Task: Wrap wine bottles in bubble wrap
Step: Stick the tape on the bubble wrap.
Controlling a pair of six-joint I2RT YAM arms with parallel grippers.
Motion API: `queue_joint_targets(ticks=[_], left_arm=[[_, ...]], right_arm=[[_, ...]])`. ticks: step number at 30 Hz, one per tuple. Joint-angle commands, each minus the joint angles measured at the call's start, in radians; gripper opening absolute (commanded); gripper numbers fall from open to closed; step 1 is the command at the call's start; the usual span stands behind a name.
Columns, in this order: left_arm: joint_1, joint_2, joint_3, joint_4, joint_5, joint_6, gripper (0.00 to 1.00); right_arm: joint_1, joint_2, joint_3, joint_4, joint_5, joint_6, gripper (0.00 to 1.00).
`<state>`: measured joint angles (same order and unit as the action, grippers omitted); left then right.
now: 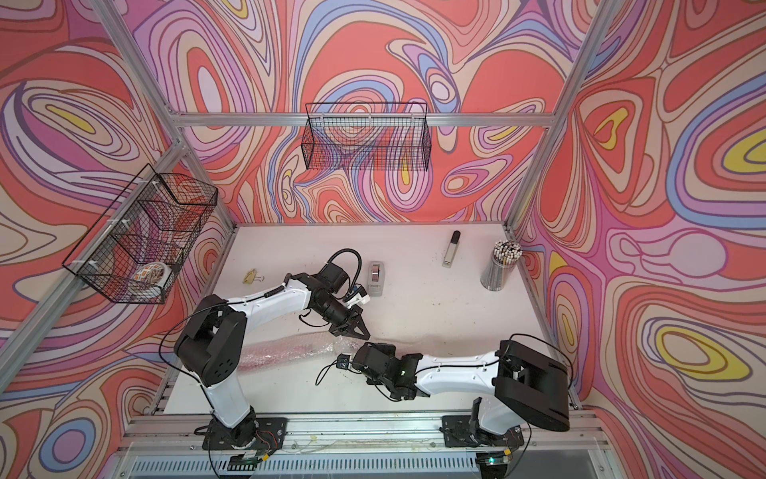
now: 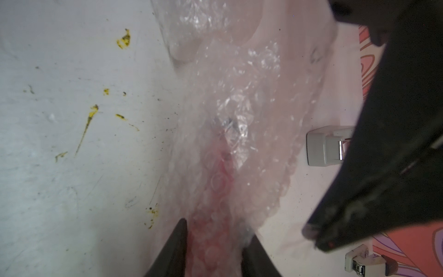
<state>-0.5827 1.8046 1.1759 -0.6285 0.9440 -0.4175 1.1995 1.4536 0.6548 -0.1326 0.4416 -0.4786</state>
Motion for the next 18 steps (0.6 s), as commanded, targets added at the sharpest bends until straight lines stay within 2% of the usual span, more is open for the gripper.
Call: queue_joint_targets(ticks=[1, 4, 11, 18], left_arm=[[-0.005, -0.007, -0.035, 0.054, 0.023, -0.028, 0.00], [-0.005, -0.004, -0.058, 0.044, 0.009, -0.018, 0.00], [-0.004, 0.007, -0.117, 0.082, -0.002, -0.028, 0.00], [-0.004, 0.018, -0.117, 0.073, -0.004, -0.010, 0.00]], right_arm=[[0.003, -0.009, -0.027, -0.045, 0.009, -0.005, 0.37], [0.003, -0.024, -0.026, -0.042, 0.003, 0.008, 0.41], [0.003, -0.083, -0.025, -0.051, -0.018, 0.041, 0.61], [0.002, -0.265, -0.071, -0.148, -0.162, 0.076, 0.81]])
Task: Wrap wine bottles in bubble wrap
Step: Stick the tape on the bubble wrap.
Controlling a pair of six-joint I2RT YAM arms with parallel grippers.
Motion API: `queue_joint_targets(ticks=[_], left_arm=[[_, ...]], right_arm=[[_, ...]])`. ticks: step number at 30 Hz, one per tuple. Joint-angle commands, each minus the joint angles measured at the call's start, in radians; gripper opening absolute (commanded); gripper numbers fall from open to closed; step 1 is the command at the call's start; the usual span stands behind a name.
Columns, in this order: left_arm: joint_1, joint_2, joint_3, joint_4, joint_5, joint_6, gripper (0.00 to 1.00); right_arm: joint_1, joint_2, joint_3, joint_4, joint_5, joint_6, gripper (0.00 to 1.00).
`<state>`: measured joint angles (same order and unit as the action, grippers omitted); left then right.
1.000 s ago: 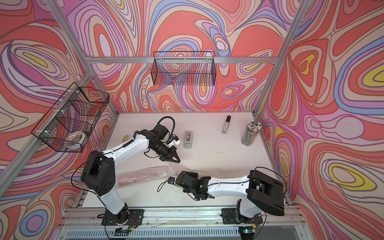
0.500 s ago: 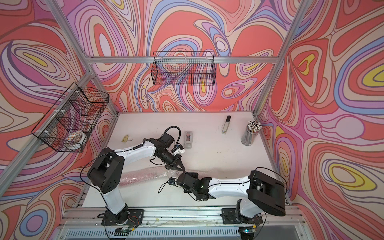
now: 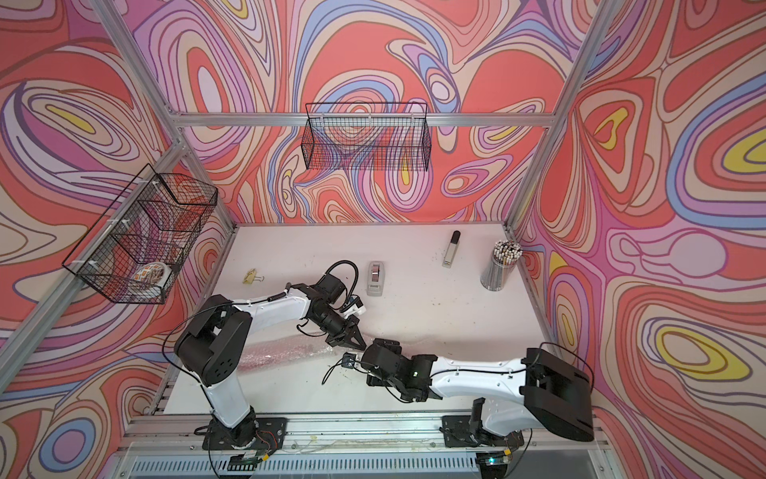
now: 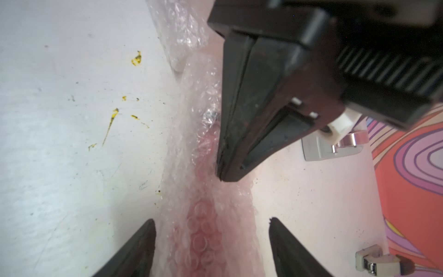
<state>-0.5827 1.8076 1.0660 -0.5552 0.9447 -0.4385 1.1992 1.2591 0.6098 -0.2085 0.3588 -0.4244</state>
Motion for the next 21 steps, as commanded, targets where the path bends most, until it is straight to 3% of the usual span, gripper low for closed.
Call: queue_joint_targets(ticks=[1, 5, 8, 15, 21], left_arm=[[-0.004, 0.017, -0.006, -0.003, -0.003, 0.012, 0.00], [-0.004, 0.018, -0.010, -0.002, -0.004, 0.014, 0.00], [-0.003, 0.016, -0.009, -0.004, -0.006, 0.016, 0.00], [-0.005, 0.011, -0.005, -0.021, -0.017, 0.027, 0.00], [-0.004, 0.005, -0.001, -0.022, -0.021, 0.027, 0.00]], right_arm=[[0.002, -0.104, -0.033, -0.103, -0.084, 0.011, 0.83], [-0.004, -0.219, -0.080, -0.142, -0.060, -0.045, 0.88], [-0.055, -0.242, -0.085, -0.155, -0.127, -0.069, 0.90], [-0.152, -0.169, -0.082, -0.010, -0.176, -0.174, 0.91], [-0.209, -0.055, -0.061, -0.040, -0.278, -0.223, 0.91]])
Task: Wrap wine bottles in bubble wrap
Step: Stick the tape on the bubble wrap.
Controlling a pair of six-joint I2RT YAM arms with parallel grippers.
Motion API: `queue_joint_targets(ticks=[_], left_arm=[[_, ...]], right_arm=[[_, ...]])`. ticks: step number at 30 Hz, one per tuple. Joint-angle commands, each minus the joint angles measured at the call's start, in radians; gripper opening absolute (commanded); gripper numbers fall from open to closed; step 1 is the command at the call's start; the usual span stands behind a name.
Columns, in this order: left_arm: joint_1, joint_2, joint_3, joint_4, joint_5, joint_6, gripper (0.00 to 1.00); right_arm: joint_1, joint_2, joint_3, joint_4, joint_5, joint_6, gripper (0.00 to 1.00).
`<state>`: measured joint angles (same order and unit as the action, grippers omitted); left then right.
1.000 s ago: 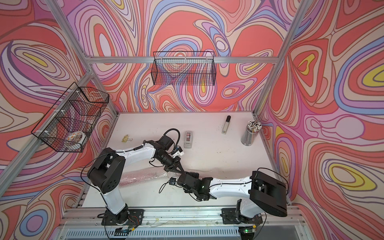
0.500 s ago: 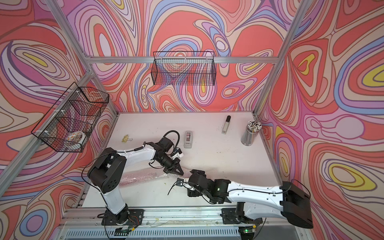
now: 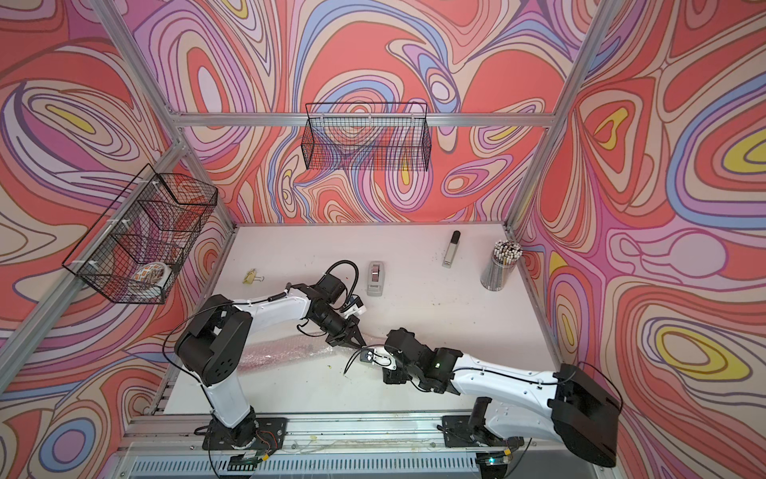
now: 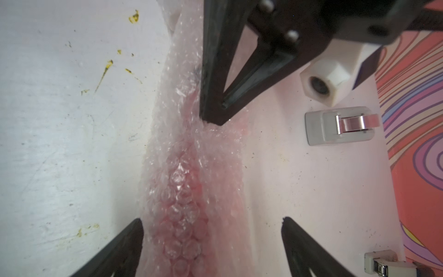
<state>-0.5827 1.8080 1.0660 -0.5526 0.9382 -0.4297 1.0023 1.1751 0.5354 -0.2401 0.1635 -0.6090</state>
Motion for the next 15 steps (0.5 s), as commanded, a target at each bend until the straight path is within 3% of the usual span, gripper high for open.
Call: queue_joint_targets(ticks=[1, 6, 12, 15], left_arm=[[-0.004, 0.005, -0.002, -0.023, -0.016, 0.019, 0.00], [-0.004, 0.001, 0.007, -0.033, -0.018, 0.023, 0.00], [-0.003, -0.008, 0.031, -0.050, -0.021, 0.023, 0.00], [-0.004, -0.018, 0.036, -0.050, -0.019, 0.014, 0.00]], right_arm=[[-0.013, 0.047, 0.020, -0.036, -0.088, -0.043, 0.90], [-0.013, 0.072, 0.040, -0.122, -0.086, -0.034, 0.83], [-0.013, 0.096, 0.052, -0.128, 0.049, -0.046, 0.61], [-0.012, 0.112, 0.053, -0.091, 0.066, -0.054, 0.55]])
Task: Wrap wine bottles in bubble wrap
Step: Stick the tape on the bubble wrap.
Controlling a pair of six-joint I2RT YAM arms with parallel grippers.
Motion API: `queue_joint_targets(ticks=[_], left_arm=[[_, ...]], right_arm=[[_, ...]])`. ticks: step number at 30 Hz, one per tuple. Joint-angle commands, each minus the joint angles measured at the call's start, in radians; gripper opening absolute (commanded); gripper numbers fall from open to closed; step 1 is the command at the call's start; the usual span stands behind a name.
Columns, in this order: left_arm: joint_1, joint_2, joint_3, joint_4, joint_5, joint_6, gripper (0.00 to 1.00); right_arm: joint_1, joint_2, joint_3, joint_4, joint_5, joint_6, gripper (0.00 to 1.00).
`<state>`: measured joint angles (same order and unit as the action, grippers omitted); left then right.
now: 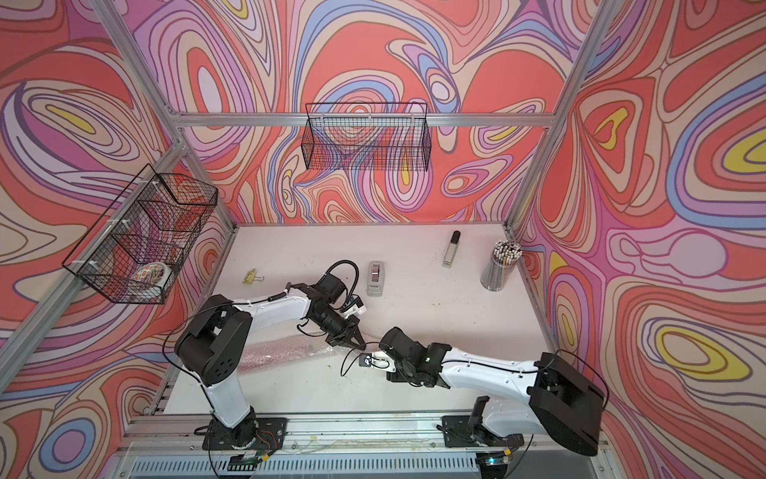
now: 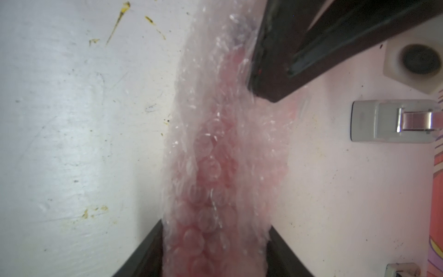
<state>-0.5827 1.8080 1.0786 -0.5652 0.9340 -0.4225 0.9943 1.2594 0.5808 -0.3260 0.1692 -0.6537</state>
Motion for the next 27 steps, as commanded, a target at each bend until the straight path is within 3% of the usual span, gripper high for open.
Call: queue_joint_targets(ticks=[1, 15, 22, 27], left_arm=[[-0.004, -0.024, 0.023, -0.038, -0.014, 0.006, 0.00], [-0.003, -0.140, 0.097, -0.156, -0.062, 0.020, 0.00], [-0.003, -0.215, 0.036, -0.054, -0.010, -0.072, 0.00], [-0.045, -0.177, -0.007, 0.100, 0.036, -0.176, 0.00]], right_arm=[[-0.004, 0.037, 0.011, -0.002, 0.061, -0.010, 0.54], [-0.003, 0.040, -0.005, 0.013, 0.063, -0.006, 0.49], [-0.005, 0.031, -0.008, 0.022, 0.040, -0.011, 0.49], [-0.005, 0.027, -0.006, 0.019, 0.042, -0.016, 0.50]])
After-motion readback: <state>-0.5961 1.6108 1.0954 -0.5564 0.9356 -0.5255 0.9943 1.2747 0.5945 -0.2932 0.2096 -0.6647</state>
